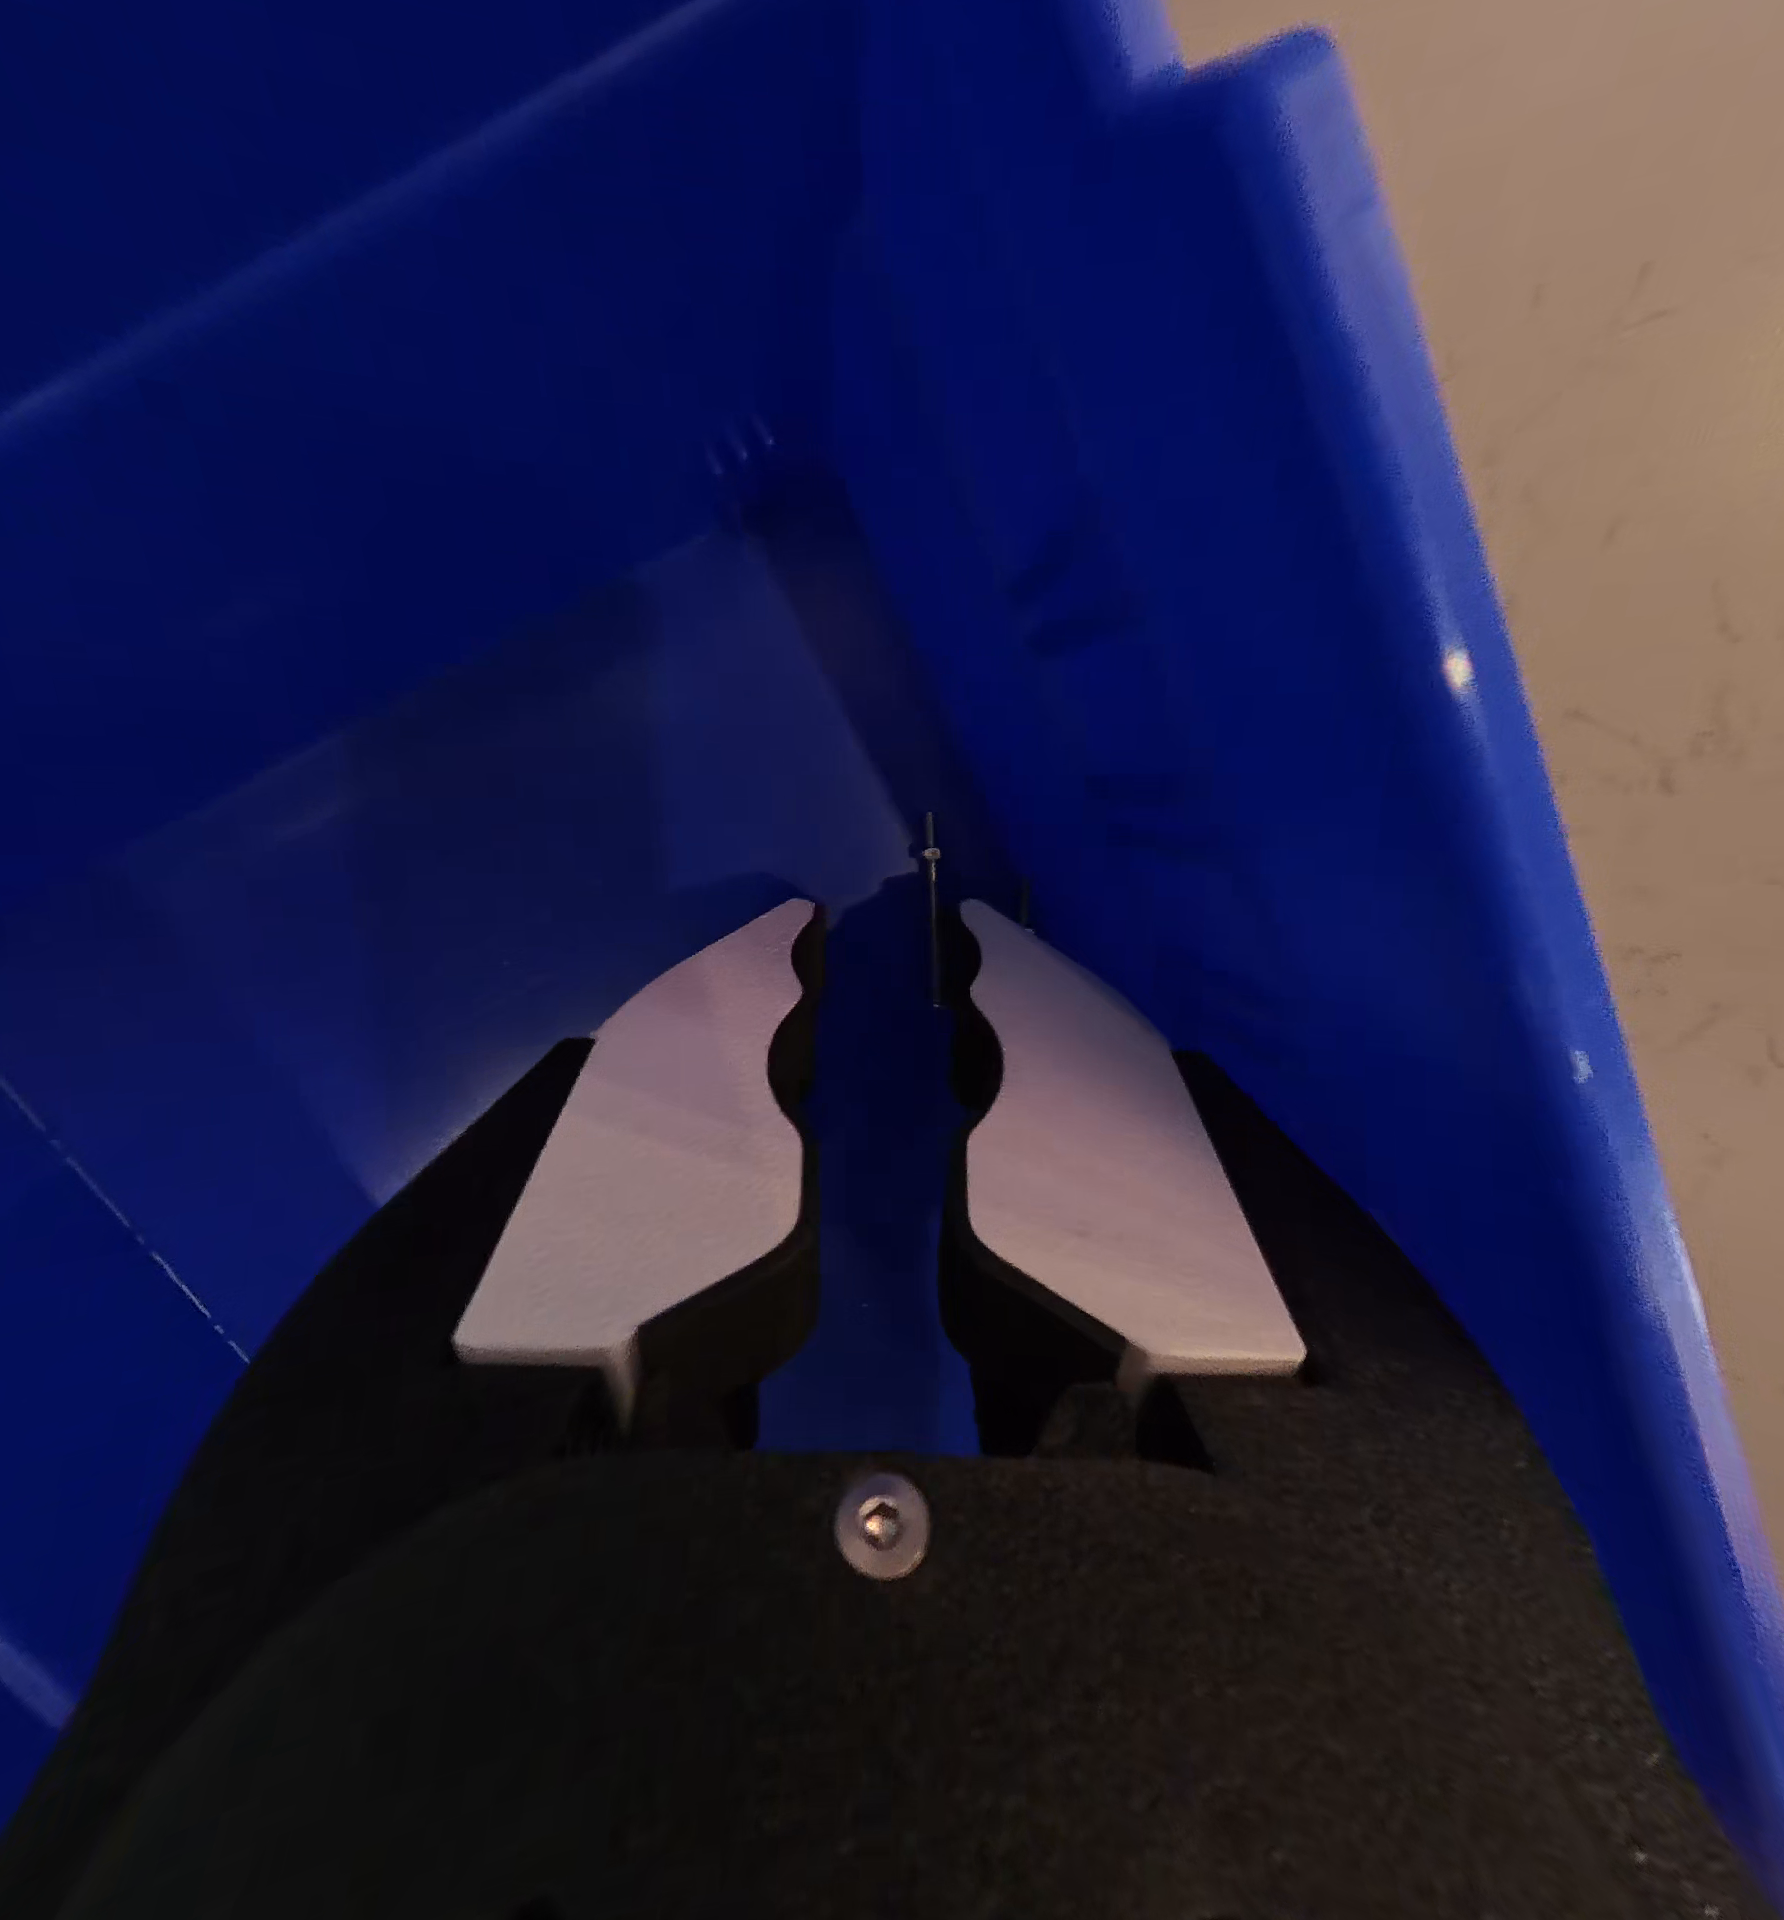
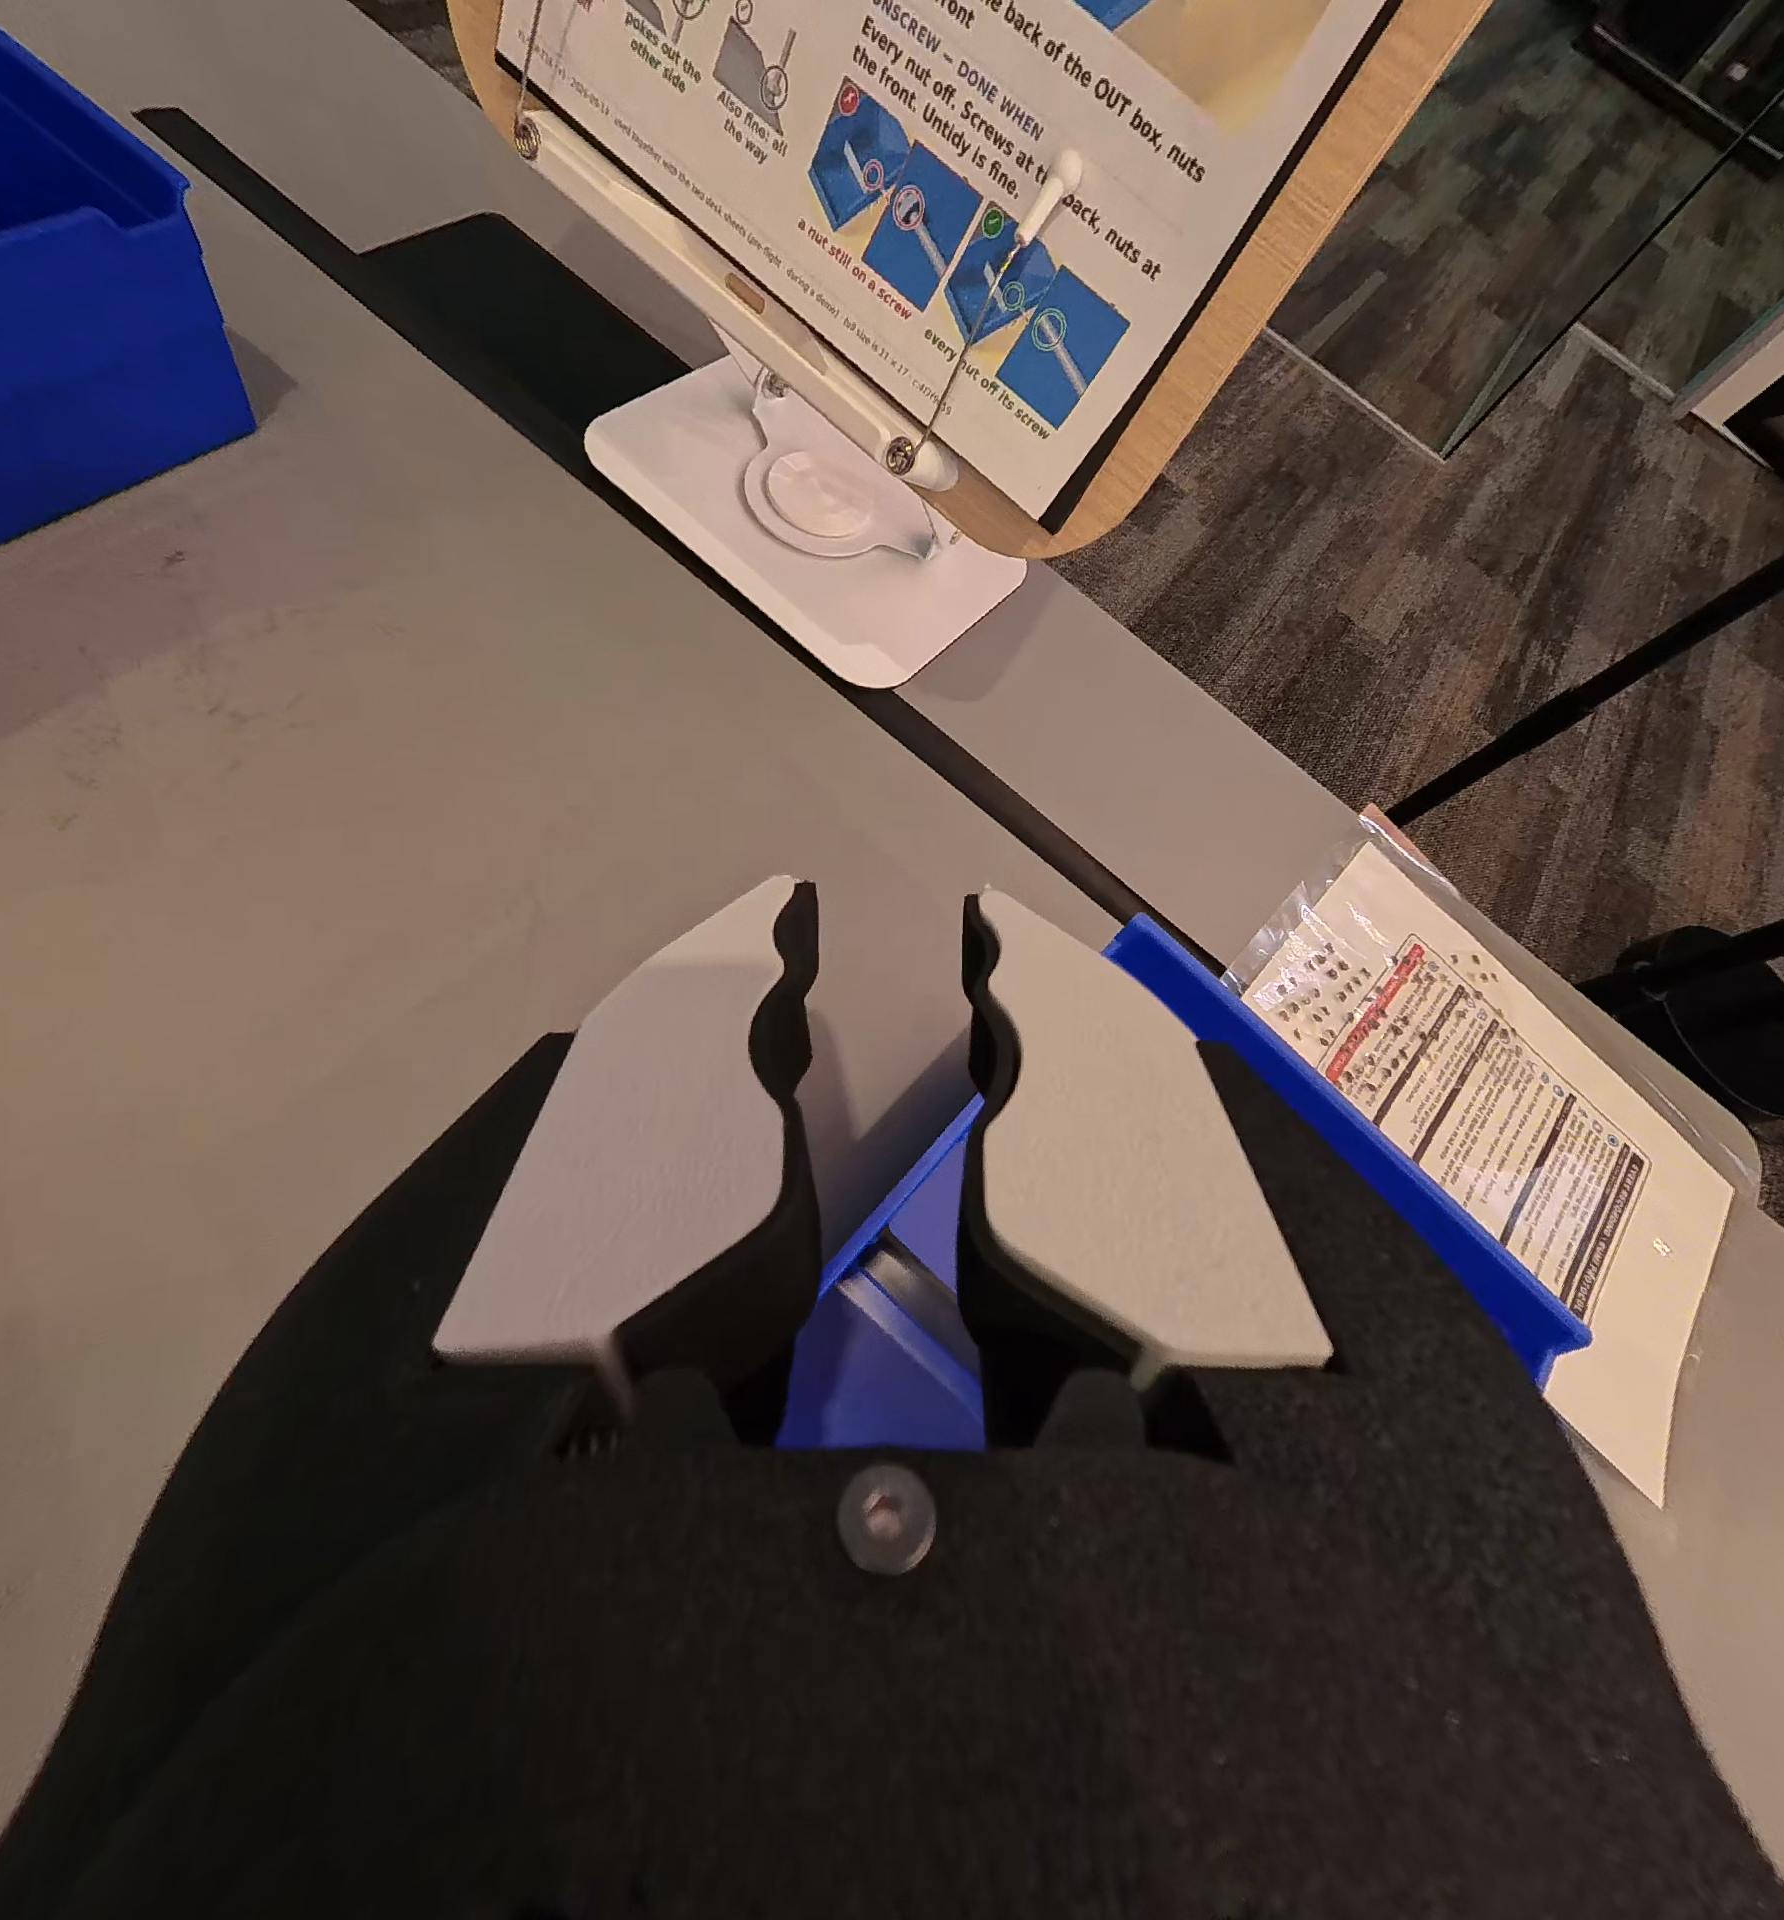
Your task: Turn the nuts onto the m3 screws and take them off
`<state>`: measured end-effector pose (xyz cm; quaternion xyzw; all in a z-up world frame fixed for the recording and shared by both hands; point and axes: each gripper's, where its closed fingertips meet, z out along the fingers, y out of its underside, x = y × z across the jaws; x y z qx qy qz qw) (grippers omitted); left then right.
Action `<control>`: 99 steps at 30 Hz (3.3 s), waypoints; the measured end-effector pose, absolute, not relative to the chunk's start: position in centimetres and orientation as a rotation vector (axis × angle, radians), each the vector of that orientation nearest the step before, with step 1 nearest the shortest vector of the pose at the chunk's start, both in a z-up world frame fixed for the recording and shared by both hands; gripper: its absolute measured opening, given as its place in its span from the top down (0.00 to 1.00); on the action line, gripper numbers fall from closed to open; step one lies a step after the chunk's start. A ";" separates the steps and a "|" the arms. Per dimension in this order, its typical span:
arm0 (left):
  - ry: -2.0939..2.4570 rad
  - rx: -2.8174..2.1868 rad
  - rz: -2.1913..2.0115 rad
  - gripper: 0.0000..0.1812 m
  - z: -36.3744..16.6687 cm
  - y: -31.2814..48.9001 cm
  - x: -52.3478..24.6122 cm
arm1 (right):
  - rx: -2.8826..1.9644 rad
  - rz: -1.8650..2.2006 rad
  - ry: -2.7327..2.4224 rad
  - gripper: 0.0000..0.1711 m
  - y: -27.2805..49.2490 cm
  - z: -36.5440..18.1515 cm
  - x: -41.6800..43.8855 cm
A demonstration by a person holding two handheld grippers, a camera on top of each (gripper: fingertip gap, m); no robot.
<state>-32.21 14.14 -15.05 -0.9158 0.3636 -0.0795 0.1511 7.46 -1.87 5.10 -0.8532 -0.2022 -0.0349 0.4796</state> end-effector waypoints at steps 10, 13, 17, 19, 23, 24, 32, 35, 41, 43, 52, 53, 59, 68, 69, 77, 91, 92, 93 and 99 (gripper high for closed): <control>1.036 -2.640 -0.232 0.98 -15.1 14.3 -33.4 | -2.089 -0.088 -0.498 0.85 -1.8 4.9 7.8; 1.030 -2.658 -0.306 0.98 -15.1 14.1 -33.6 | -2.096 -0.091 -0.497 0.85 -1.8 4.6 7.8; 1.027 -2.659 -0.361 0.98 -15.1 14.1 -34.0 | -2.102 -0.090 -0.496 0.85 -1.7 4.5 8.0; 1.030 -2.648 -0.342 0.98 -14.9 14.3 -34.4 | -2.102 -0.088 -0.495 0.85 -1.7 4.4 8.0; 0.969 -2.554 -0.424 0.98 -12.2 14.8 -34.2 | -2.092 -0.093 -0.494 0.85 -1.7 4.6 8.1; 0.945 -2.510 -0.469 0.98 -10.9 14.9 -33.9 | -2.082 -0.095 -0.497 0.86 -1.6 4.8 8.0; 1.016 -1.771 -1.194 0.99 5.1 8.1 -24.3 | -1.694 0.277 -0.690 0.86 -2.8 10.2 -0.8; 1.115 -1.477 -1.521 0.99 9.4 2.1 -19.9 | -1.430 0.649 -0.781 0.87 -5.3 13.1 -6.7; 1.233 -1.289 -1.717 0.99 10.9 -4.6 -15.4 | -1.275 0.914 -0.829 0.88 -7.2 13.8 -11.8; 1.267 -1.276 -1.731 0.99 10.9 -5.8 -14.8 | -1.263 0.959 -0.809 0.88 -7.1 13.7 -12.5; 1.316 -1.255 -1.727 0.99 10.8 -7.7 -14.0 | -1.282 1.092 -0.799 0.92 -6.6 12.1 -14.3; 1.316 -1.254 -1.728 0.99 10.8 -7.7 -14.0 | -1.279 1.110 -0.797 0.93 -6.6 12.1 -14.4; 1.331 -1.248 -1.719 0.99 10.9 -7.9 -14.1 | -1.275 1.192 -0.808 0.97 -7.1 12.1 -14.7; 1.346 -1.277 -1.753 0.95 10.6 -8.2 -14.1 | -1.284 1.264 -0.807 0.98 -7.3 11.8 -14.8; 1.341 -1.298 -1.738 0.90 10.4 -8.0 -13.9 | -1.288 1.278 -0.805 0.98 -7.3 11.8 -14.9; 1.363 -1.335 -1.715 0.91 9.5 -7.9 -13.5 | -1.333 1.255 -0.810 0.98 -6.8 11.1 -15.1; 1.401 -1.376 -1.792 0.97 8.8 -8.5 -13.2 | -1.334 1.191 -0.821 0.98 -6.4 10.8 -14.7; 1.400 -1.376 -1.800 0.98 8.8 -8.5 -13.2 | -1.333 1.188 -0.821 0.98 -6.4 10.9 -14.7; 1.395 -1.372 -1.810 0.98 8.8 -8.6 -13.2 | -1.331 1.186 -0.822 0.98 -6.4 10.9 -14.7; 1.368 -1.382 -1.856 0.99 8.8 -8.4 -13.1 | -1.332 1.176 -0.819 0.98 -6.3 10.9 -14.5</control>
